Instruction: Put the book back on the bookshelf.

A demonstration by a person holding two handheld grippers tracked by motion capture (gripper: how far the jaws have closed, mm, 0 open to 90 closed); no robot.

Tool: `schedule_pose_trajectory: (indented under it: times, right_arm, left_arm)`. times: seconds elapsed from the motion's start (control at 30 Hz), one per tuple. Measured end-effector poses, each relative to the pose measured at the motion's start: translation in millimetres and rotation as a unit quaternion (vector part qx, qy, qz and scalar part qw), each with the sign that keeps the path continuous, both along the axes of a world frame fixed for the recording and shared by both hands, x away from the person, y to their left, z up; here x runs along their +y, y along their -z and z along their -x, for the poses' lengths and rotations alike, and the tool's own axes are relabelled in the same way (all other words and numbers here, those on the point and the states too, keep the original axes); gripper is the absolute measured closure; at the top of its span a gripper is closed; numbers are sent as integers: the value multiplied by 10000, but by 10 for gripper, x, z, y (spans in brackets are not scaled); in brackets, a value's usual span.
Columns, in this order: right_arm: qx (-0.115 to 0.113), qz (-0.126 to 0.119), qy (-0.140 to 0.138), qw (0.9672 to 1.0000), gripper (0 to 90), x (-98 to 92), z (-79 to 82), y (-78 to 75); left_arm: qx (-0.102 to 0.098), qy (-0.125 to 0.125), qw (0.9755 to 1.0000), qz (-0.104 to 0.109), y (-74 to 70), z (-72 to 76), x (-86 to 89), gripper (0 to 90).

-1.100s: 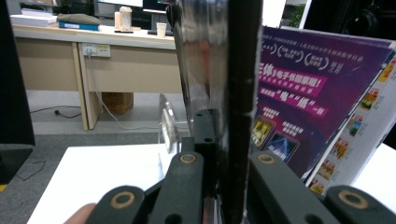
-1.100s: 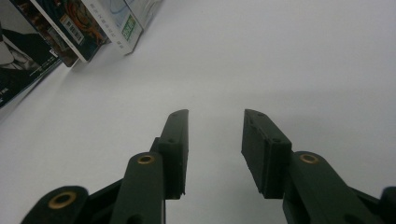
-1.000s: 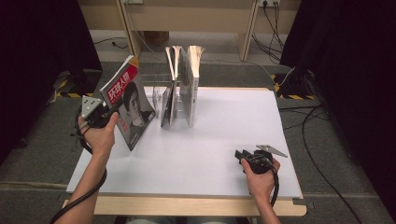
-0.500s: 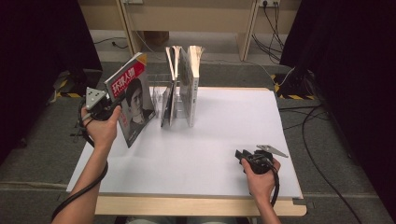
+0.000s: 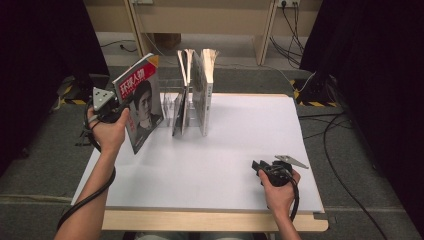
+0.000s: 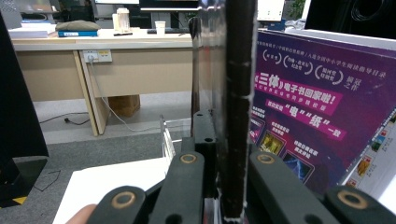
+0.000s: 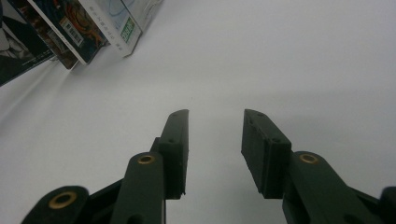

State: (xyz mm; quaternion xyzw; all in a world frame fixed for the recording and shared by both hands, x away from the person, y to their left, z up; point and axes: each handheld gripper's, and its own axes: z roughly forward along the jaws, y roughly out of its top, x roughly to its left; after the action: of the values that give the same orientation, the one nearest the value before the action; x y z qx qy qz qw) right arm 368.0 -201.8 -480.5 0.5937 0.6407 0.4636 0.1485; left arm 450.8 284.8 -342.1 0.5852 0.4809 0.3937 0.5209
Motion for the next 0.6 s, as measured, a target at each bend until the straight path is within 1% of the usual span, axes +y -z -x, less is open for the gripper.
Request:
schedule_pose_trajectory:
  times: [0.33,0.6]
  right_arm:
    - [-7,2,-3,10000,624,0,1,-1]
    - [-3,-32,1,10000,625,2,4,-4]
  left_arm:
    - [-77,-34,10000,-52,-60,-70,-55,866]
    - [-107,-68,9999,-22,-91,-120,-71,866]
